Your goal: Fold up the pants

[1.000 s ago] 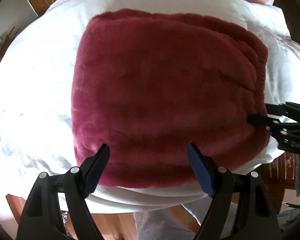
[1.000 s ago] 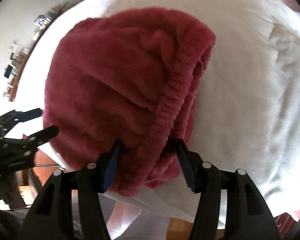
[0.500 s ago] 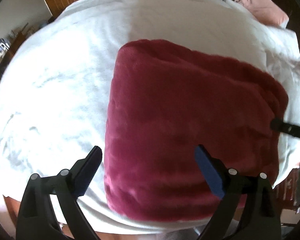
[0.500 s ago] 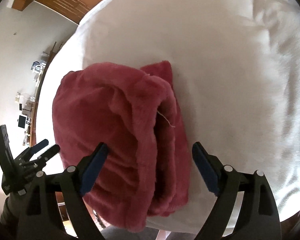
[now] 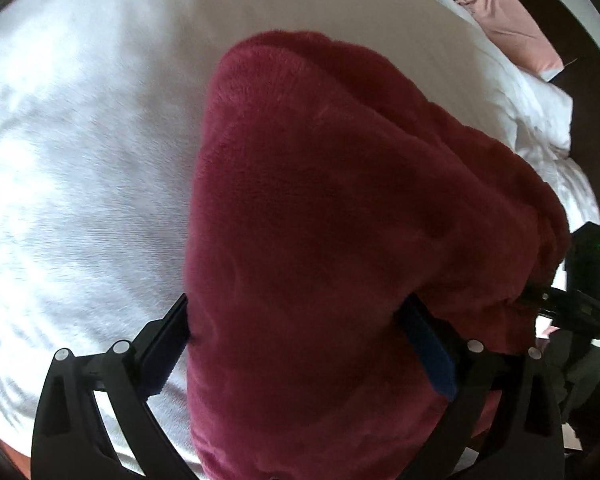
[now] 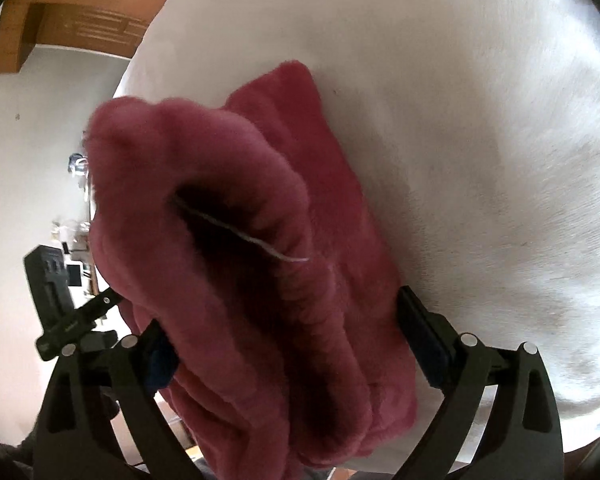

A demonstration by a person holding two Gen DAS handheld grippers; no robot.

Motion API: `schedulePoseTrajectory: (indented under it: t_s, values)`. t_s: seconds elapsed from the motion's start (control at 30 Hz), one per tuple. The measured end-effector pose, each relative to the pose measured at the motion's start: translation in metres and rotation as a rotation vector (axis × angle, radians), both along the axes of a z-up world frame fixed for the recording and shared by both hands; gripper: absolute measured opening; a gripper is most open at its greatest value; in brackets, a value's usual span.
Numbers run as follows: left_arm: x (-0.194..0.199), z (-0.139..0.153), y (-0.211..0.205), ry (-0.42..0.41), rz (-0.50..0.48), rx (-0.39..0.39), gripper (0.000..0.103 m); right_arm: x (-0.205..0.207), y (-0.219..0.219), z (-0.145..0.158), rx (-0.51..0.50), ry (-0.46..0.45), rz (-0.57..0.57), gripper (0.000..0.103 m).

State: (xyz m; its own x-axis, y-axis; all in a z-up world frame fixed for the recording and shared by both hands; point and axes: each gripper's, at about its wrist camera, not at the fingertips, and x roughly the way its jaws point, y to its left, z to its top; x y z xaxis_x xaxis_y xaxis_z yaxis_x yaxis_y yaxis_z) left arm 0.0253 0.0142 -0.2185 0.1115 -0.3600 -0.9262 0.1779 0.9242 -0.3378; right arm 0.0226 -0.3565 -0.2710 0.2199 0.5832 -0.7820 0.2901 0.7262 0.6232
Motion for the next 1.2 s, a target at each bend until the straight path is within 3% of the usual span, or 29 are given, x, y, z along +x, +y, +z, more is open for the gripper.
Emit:
schedulePoseTrajectory:
  t_s: [0.13,0.33,0.57,0.67,0.87,1.2]
  values:
    - [0.013,-0.011,0.007,0.067,-0.001,-0.071,0.098,0.003,-0.003,-0.005,0.024,0.011,-0.008,0.088]
    - [0.016,-0.017,0.006,0.105,-0.010,-0.158,0.094,0.007,0.006,-0.003,0.060,0.024,0.005,0.064]
    - [0.017,0.010,0.011,0.099,-0.010,-0.186,0.056,0.007,0.011,0.029,0.030,0.005,0.036,0.048]
    - [0.016,0.029,0.007,0.072,-0.011,-0.206,0.050,0.012,0.010,0.043,0.036,-0.017,0.027,0.046]
    - [0.043,0.065,-0.010,-0.016,-0.004,-0.234,0.049,0.050,-0.005,0.085,0.025,-0.130,0.000,0.045]
    - [0.185,0.106,-0.066,-0.223,-0.010,-0.263,0.050,0.191,-0.032,0.146,-0.098,-0.341,-0.027,0.045]
